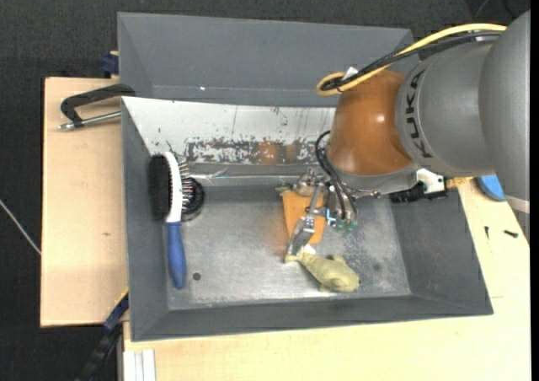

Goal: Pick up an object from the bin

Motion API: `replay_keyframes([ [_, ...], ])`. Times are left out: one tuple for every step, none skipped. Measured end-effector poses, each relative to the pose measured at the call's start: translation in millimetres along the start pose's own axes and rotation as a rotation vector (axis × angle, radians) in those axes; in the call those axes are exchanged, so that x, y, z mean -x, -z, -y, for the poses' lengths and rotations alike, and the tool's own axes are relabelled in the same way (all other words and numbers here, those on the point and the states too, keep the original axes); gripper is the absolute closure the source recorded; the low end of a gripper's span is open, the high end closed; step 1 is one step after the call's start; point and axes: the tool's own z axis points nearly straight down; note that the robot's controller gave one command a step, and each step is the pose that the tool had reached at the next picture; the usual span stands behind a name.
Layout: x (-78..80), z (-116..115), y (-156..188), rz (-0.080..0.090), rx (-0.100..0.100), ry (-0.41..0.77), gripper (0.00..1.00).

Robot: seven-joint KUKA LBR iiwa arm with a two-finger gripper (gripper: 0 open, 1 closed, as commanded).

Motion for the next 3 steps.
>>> replay_keyframes([
  [2.4,-2,81,0.015,-0.001,-0.03,1.0],
  [17.1,8,94,0.01,-0.003,-0.059,1.0],
  [11.0,5,10,0.0,-0.005,-0.113,1.0],
])
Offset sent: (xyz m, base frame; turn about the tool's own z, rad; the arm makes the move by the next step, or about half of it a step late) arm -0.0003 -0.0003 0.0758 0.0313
